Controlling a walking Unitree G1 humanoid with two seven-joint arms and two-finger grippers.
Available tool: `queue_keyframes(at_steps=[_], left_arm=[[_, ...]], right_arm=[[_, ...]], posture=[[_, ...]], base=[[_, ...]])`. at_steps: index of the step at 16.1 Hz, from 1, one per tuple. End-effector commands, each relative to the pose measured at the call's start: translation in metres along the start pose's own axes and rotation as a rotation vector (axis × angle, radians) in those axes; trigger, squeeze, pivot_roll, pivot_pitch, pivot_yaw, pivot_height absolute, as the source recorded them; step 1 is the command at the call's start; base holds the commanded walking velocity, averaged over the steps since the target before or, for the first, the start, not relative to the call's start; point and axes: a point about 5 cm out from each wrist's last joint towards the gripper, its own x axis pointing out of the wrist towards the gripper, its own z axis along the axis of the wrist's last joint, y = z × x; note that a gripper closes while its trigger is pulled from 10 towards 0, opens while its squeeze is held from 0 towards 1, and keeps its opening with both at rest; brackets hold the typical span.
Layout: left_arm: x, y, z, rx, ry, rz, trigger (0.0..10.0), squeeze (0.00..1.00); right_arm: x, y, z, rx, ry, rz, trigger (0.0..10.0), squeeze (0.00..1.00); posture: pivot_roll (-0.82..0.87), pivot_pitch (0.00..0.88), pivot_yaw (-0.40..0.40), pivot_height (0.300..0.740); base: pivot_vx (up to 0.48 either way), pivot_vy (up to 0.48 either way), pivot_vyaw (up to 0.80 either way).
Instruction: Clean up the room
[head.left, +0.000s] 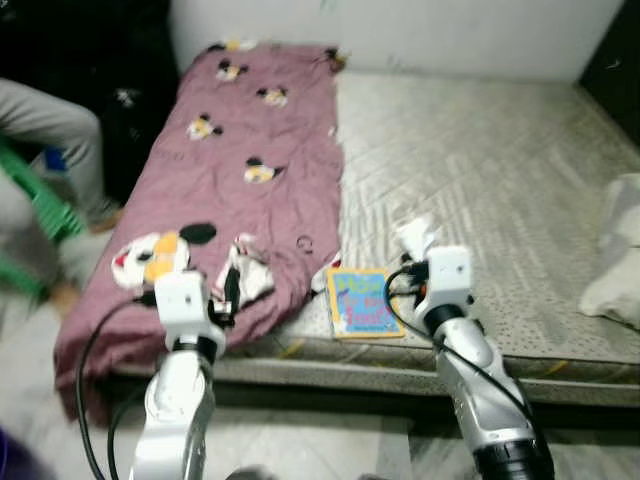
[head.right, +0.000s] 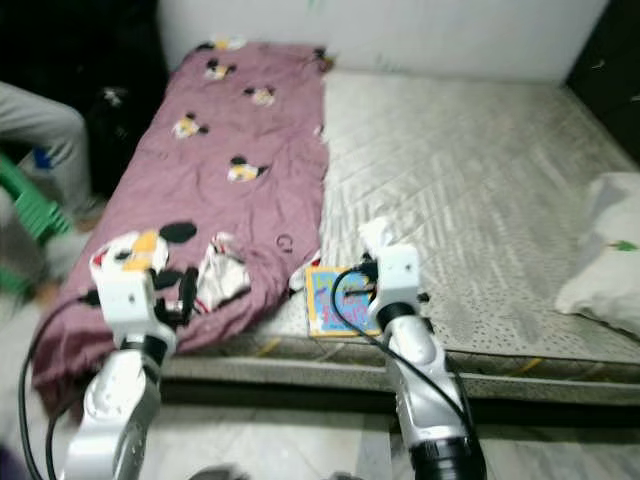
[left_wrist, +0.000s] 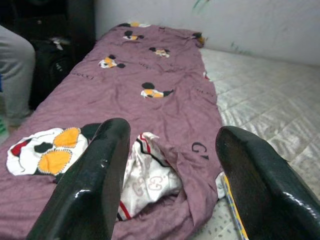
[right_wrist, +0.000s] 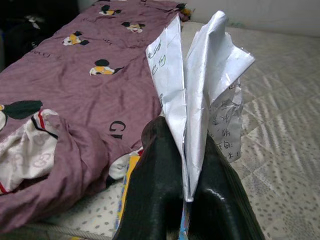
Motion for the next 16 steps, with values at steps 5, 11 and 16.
queue_keyframes(at_steps=[5, 11, 16], left_arm=[[-0.001, -0.008, 0.009, -0.052, -0.056, -0.105, 10.0, 0.0], [-0.002, -0.009, 0.01, -0.053, -0.057, -0.129, 10.0, 0.0], [-0.003, -0.011, 0.008, -0.056, -0.048, -0.132, 10.0, 0.0]], right_arm=[[0.003, 0.0, 0.007, -0.008, -0.027, -0.002, 10.0, 0.0], [0.003, 0.0, 0.006, -0.009, -0.027, -0.001, 10.0, 0.0], [0.002, 0.0, 0.004, -0.01, -0.024, -0.003, 10.0, 0.0]], posture=[[0.01, 0.095, -0.054, 0.74], [0.01, 0.097, -0.053, 0.74], [0.01, 0.099, -0.054, 0.74]], base=[[0.059, 0.0, 0.0], [0.392, 0.0, 0.0], [0.443, 0.0, 0.0]])
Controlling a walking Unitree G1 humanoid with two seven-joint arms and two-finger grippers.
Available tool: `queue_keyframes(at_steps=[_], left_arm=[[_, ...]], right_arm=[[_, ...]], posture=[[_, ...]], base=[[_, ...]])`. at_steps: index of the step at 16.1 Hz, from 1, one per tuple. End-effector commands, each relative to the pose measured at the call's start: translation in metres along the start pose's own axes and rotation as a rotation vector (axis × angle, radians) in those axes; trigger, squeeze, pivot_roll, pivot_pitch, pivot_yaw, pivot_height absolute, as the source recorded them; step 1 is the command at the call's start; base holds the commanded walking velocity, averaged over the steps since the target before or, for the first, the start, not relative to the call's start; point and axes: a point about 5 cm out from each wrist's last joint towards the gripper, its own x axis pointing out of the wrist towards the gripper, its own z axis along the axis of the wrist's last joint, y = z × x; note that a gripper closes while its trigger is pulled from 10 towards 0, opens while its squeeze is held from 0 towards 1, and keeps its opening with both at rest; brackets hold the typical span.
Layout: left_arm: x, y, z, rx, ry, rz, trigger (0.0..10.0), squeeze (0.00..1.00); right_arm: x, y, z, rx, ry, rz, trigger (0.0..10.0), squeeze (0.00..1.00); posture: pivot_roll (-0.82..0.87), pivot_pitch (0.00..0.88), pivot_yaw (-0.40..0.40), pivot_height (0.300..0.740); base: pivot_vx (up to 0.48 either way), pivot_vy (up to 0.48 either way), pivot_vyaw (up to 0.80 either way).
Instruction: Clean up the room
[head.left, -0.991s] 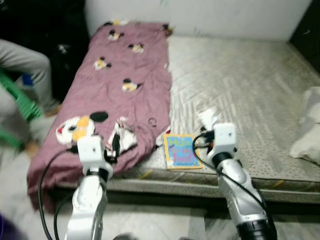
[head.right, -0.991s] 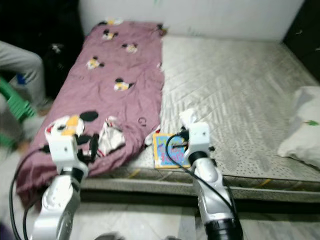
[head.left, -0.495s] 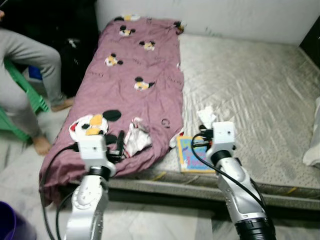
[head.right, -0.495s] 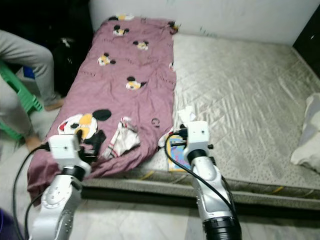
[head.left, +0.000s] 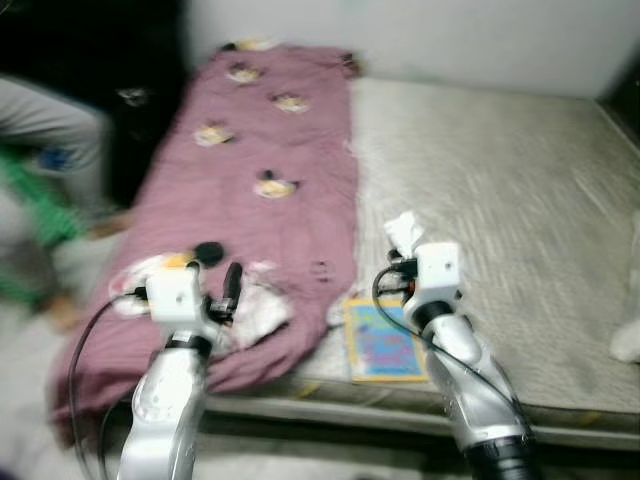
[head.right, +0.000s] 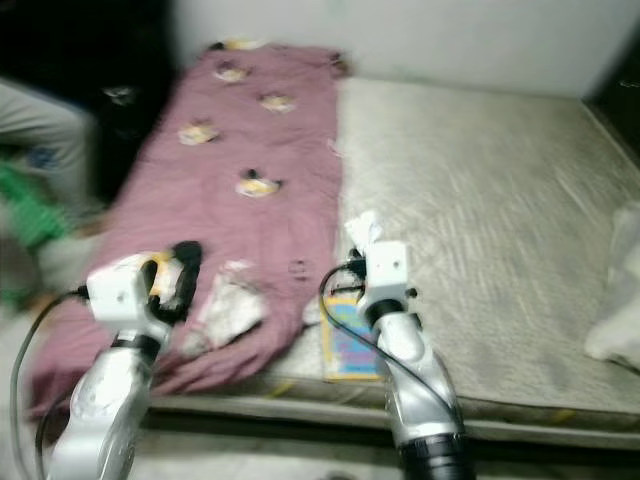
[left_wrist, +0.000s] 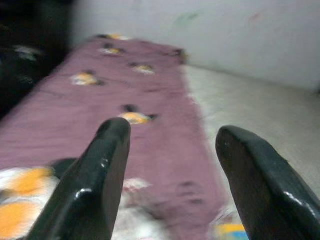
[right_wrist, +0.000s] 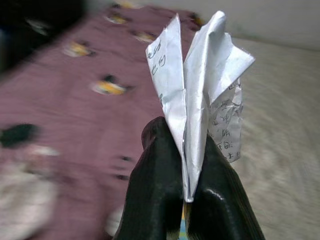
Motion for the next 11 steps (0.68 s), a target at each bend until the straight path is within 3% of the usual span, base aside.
queue_keyframes(at_steps=[1, 6, 11], left_arm=[[-0.0042, 0.0081, 0.0004, 0.02, 0.002, 0.026, 10.0, 0.0], [-0.0051, 0.01, -0.0054, 0.01, 0.039, 0.067, 10.0, 0.0], [-0.004, 0.0109, -0.0053, 0.007, 0.041, 0.065, 10.0, 0.0]], right_arm=[[0.0031, 0.0054, 0.007, 0.01, -0.027, 0.009, 10.0, 0.0], [0.0019, 0.0032, 0.0059, 0.022, -0.028, -0.003, 10.0, 0.0], [0.0038, 0.0044, 0.0057, 0.032, -0.029, 0.003, 10.0, 0.0]], posture=[[0.01, 0.099, -0.054, 0.74], [0.02, 0.105, -0.054, 0.74], [0.02, 0.101, -0.056, 0.74]], base=[[0.356, 0.0, 0.0], [0.0, 0.0, 0.0], [0.0, 0.446, -0.48]])
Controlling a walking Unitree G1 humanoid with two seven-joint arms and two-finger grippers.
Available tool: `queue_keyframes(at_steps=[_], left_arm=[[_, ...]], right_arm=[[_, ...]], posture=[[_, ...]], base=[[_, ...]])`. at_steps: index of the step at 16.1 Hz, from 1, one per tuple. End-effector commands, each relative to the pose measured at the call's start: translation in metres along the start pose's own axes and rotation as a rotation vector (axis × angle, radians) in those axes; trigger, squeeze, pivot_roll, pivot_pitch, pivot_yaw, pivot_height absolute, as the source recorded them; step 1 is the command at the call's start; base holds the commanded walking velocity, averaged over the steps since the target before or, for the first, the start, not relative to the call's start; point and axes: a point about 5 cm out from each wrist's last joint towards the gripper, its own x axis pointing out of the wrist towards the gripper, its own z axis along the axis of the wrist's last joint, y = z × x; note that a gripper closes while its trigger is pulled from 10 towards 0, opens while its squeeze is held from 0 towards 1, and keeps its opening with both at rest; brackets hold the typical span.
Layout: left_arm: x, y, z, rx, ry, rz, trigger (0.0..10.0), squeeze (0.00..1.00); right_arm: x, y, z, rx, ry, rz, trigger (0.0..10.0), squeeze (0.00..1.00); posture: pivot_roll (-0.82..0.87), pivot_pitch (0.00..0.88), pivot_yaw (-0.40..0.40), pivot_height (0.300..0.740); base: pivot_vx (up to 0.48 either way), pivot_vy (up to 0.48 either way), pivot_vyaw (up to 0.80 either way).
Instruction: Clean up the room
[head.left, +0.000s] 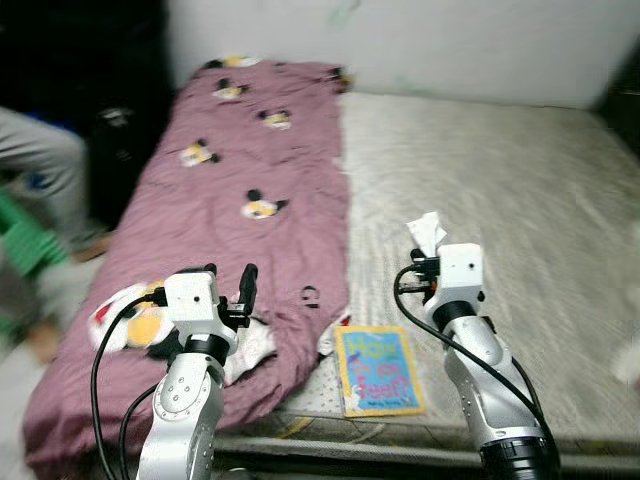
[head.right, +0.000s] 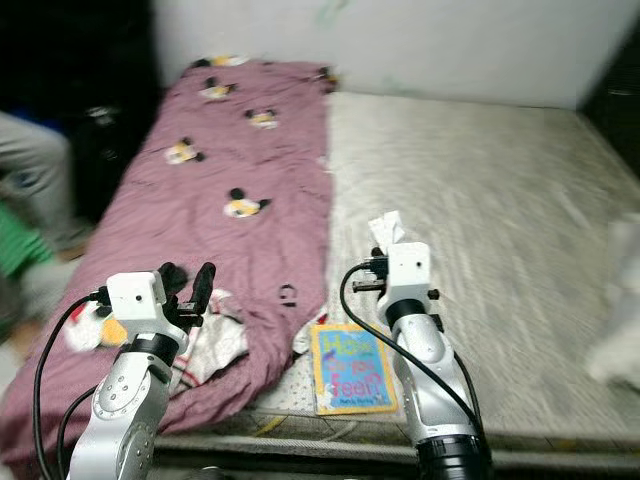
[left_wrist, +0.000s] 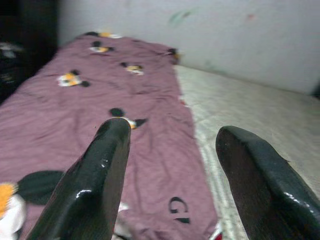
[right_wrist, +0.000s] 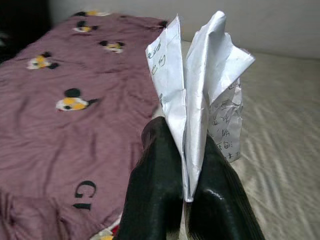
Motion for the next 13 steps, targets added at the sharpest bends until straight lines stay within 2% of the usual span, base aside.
queue_keyframes(at_steps=[1, 7, 9, 12, 13], left_arm=[[0.0, 0.004, -0.002, 0.003, 0.018, 0.014, 10.0, 0.0], [0.001, 0.004, -0.002, 0.011, 0.017, 0.019, 10.0, 0.0], [0.002, 0.006, 0.0, 0.013, 0.013, 0.027, 10.0, 0.0], [0.003, 0.005, -0.001, 0.01, 0.019, 0.034, 10.0, 0.0], [0.003, 0.005, -0.002, 0.008, 0.026, 0.037, 10.0, 0.0]], right_arm=[[0.001, 0.006, -0.001, 0.008, -0.002, 0.018, 10.0, 0.0], [0.003, 0.011, 0.001, 0.026, -0.015, 0.047, 10.0, 0.0], [0.004, 0.016, 0.006, 0.002, -0.037, 0.071, 10.0, 0.0], [0.005, 0.018, 0.008, 0.006, -0.047, 0.079, 10.0, 0.0], [0.006, 0.018, 0.008, 0.016, -0.047, 0.08, 10.0, 0.0]], posture=[[0.02, 0.101, -0.056, 0.74], [0.02, 0.099, -0.056, 0.74], [0.02, 0.103, -0.056, 0.74], [0.02, 0.118, -0.059, 0.74], [0.02, 0.118, -0.058, 0.74]], base=[[0.0, 0.48, 0.0], [0.0, 0.48, 0.0], [0.0, 0.48, 0.0], [0.0, 0.48, 0.8], [0.0, 0.48, 0.0]])
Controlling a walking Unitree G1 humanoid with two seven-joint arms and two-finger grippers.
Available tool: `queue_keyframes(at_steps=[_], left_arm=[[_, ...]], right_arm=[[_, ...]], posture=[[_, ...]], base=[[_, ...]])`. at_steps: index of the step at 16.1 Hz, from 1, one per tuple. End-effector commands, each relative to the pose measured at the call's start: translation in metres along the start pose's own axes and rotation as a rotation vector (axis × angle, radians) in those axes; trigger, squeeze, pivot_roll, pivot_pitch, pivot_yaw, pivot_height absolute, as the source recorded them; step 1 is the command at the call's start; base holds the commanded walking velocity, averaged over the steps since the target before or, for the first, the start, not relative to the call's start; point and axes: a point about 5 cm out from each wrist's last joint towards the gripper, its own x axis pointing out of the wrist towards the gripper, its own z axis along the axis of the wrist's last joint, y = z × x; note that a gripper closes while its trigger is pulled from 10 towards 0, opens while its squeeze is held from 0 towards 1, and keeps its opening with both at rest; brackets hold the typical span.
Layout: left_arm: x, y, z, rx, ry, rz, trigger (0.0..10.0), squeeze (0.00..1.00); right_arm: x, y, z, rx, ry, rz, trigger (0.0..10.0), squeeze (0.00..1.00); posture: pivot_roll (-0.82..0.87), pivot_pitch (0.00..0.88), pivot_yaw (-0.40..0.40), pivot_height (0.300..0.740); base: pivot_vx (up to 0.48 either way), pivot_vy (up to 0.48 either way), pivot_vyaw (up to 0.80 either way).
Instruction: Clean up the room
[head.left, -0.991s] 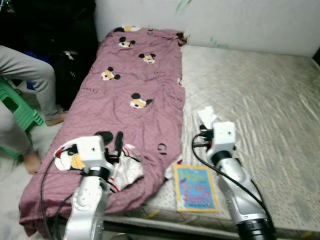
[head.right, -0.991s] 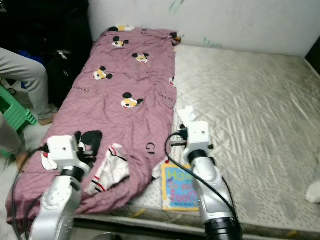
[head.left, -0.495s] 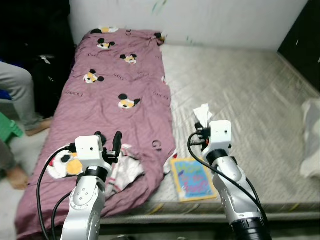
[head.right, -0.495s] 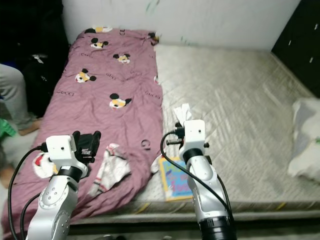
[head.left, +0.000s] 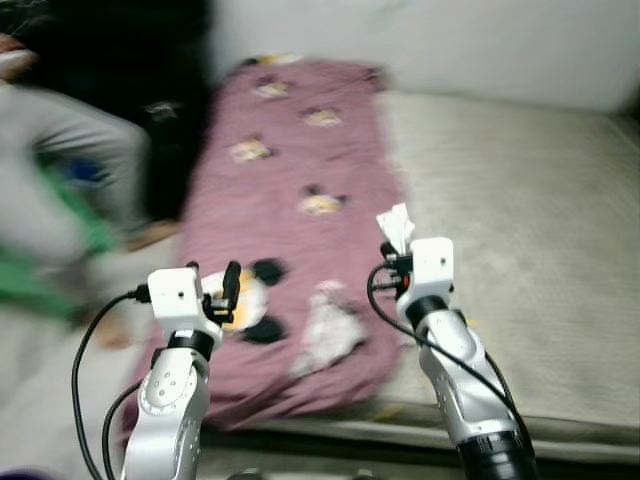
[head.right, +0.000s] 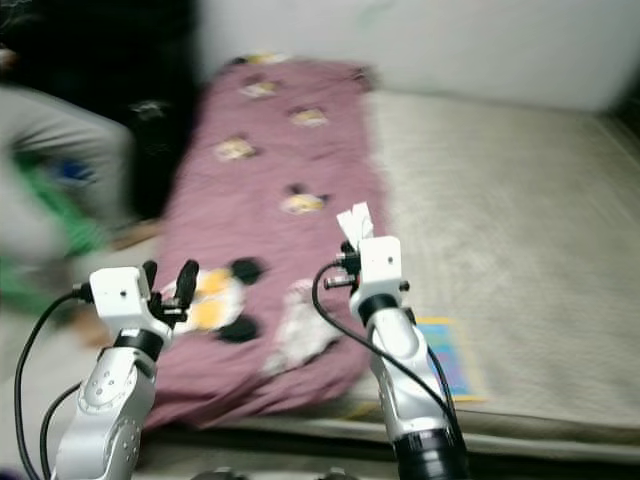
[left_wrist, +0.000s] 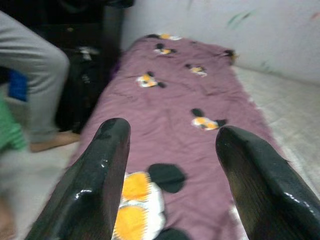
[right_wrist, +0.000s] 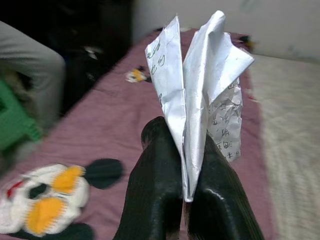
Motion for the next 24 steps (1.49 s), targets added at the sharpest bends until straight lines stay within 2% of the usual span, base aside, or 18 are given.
queue_keyframes(at_steps=[1, 4, 8, 10, 12, 13, 15, 18, 22, 24], left_arm=[[-0.001, -0.006, -0.002, -0.001, 0.014, -0.013, 10.0, 0.0], [0.0, -0.004, -0.001, 0.018, 0.007, -0.005, 10.0, 0.0], [0.0, -0.002, -0.001, 0.039, 0.0, 0.014, 10.0, 0.0], [0.003, -0.002, 0.006, 0.082, -0.049, 0.012, 10.0, 0.0], [0.003, 0.0, 0.008, 0.112, -0.047, 0.037, 10.0, 0.0], [0.003, 0.001, 0.009, 0.119, -0.046, 0.045, 10.0, 0.0], [0.004, 0.0, 0.009, 0.037, -0.034, 0.014, 10.0, 0.0], [0.01, -0.008, 0.016, 0.08, -0.072, 0.027, 10.0, 0.0], [0.015, -0.015, 0.017, 0.09, -0.092, 0.012, 10.0, 0.0], [0.011, -0.01, 0.005, 0.091, -0.058, 0.034, 10.0, 0.0]], right_arm=[[-0.003, -0.007, -0.003, 0.006, 0.009, -0.02, 10.0, 0.0], [-0.004, 0.001, -0.002, 0.007, -0.004, 0.027, 10.0, 0.0], [-0.004, 0.005, -0.003, 0.015, -0.005, 0.042, 10.0, 0.0], [-0.003, 0.007, -0.001, 0.033, -0.007, 0.063, 10.0, 0.0], [-0.004, 0.013, 0.003, 0.003, -0.04, 0.102, 10.0, 0.0], [-0.005, 0.017, 0.005, -0.008, -0.05, 0.119, 10.0, 0.0], [-0.005, 0.022, 0.005, -0.001, -0.049, 0.134, 10.0, 0.0], [0.001, 0.029, 0.011, 0.013, -0.068, 0.145, 10.0, 0.0], [0.006, 0.056, 0.023, -0.011, -0.127, 0.221, 10.0, 0.0], [0.009, 0.056, 0.025, -0.037, -0.129, 0.226, 10.0, 0.0]], posture=[[0.02, 0.118, -0.058, 0.74], [0.02, 0.124, -0.054, 0.74], [0.02, 0.128, -0.05, 0.74], [0.01, 0.138, -0.054, 0.74], [0.01, 0.143, -0.054, 0.74], [0.01, 0.146, -0.053, 0.74], [0.02, 0.15, -0.053, 0.74], [0.03, 0.162, -0.044, 0.74], [0.06, 0.146, -0.052, 0.74], [0.04, 0.139, -0.057, 0.74]], base=[[0.0, 0.48, 0.0], [0.0, 0.48, 0.0], [0.0, 0.459, 0.0], [0.0, 0.0, 0.0], [0.0, 0.0, 0.0], [0.0, 0.0, 0.79], [0.0, 0.0, 0.79], [0.0, 0.0, 0.79], [0.0, 0.0, 0.79], [0.0, 0.0, 0.79]])
